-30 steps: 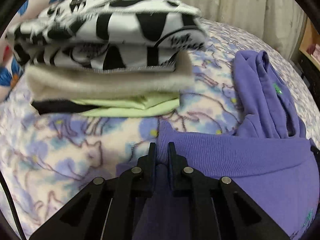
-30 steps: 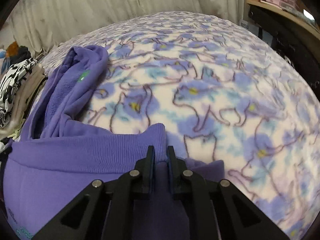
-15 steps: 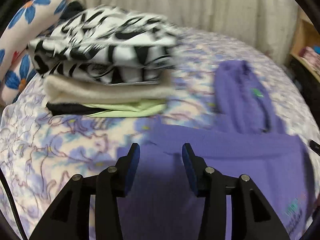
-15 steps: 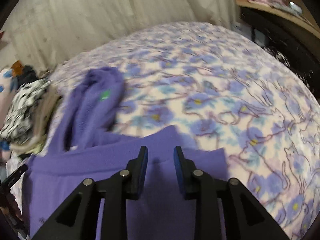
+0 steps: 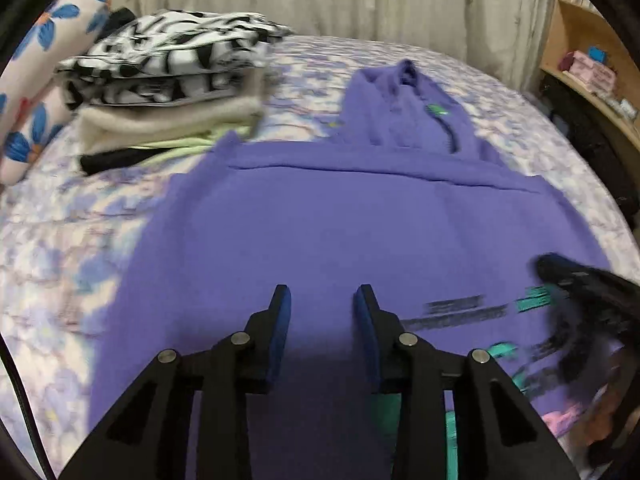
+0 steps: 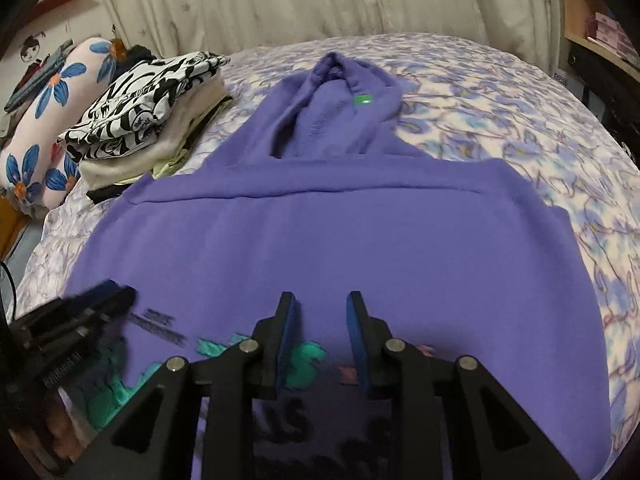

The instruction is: Fold large clothes

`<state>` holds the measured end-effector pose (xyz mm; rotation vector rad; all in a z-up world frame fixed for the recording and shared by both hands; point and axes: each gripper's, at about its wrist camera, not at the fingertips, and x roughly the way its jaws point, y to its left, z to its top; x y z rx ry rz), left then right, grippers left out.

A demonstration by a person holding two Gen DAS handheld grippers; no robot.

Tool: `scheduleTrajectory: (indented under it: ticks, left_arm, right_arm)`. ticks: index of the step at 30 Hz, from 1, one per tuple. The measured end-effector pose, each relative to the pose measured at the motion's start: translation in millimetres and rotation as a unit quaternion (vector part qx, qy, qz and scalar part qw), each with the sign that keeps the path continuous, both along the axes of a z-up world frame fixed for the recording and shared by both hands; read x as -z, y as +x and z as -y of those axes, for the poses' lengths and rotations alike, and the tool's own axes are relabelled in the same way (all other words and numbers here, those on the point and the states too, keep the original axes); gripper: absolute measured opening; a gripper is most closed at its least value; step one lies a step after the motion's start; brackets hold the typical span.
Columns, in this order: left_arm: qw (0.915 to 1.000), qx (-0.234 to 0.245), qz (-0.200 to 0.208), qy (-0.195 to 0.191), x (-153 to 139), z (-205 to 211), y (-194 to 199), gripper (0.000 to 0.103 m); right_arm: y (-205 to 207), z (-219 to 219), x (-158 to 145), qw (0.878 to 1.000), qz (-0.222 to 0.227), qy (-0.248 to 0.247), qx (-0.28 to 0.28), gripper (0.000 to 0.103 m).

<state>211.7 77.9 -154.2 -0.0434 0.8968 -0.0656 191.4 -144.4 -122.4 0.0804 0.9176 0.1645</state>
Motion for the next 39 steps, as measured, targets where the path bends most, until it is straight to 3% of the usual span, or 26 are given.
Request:
scheduleTrajectory:
  ticks: [3, 5, 8, 11, 15, 17, 19, 21, 22, 39]
  left_arm:
    - [0.9992, -0.035, -0.008, 0.015, 2.2, -28.6, 1.8, 0.038]
    - [0.9985, -0.051, -0.017, -0.005, 3.5, -53.4, 2.2, 0.029]
    - [0.9982, -0.053, -0.023, -0.017, 1.1, -68.9, -0.3, 0.025]
    - [0.9979, -0.061, -0.024, -0.007, 1.0, -69.4, -0.9, 0.025]
    - [0.9971, -0.067, -0.033, 0.011, 0.5, -61.5, -1.7, 0.026]
    - [0.9967, -0.070, -0.041, 0.011, -2.2, -58.7, -1.9, 0.031]
    - [0.9963, -0.072, -0.047, 0.005, -4.4, -58.5, -3.1, 0.042]
    - [0.9955, -0.080, -0.051, 0.003, -9.1, -57.3, -8.6, 0.064]
    - [0.9951, -0.084, -0.051, 0.007, -11.6, -56.5, -12.4, 0.068]
    - [0.9921, -0.102, -0.071, 0.015, -27.7, -56.7, -98.7, 0.070]
  right_arm:
    - [-8.8, 25.3, -4.1, 1.000, 0.011, -0.015, 0.009, 0.007]
    - [-13.4, 45.1, -6.2, 0.997, 0.019, -0.066, 0.045, 0.007]
    - [-17.0, 85.6, -1.2, 0.989, 0.000, -0.096, 0.110, 0.023]
    - [-26.7, 125.2, 0.5, 0.991, -0.014, -0.024, 0.133, 0.020]
    - [-32.9, 117.9, -7.7, 0.990, -0.013, -0.058, 0.126, 0.021]
    - [-35.1, 111.5, -7.6, 0.990, -0.015, -0.072, 0.123, 0.023]
    - [-34.8, 110.9, -9.8, 0.990, -0.020, -0.063, 0.122, 0.023]
    - [-36.5, 111.3, -11.2, 0.991, -0.025, -0.046, 0.123, 0.023]
    - [-37.2, 110.4, -11.4, 0.991, -0.028, -0.040, 0.124, 0.023]
    - [-99.9, 84.9, -21.0, 0.993, -0.068, -0.004, 0.095, 0.023]
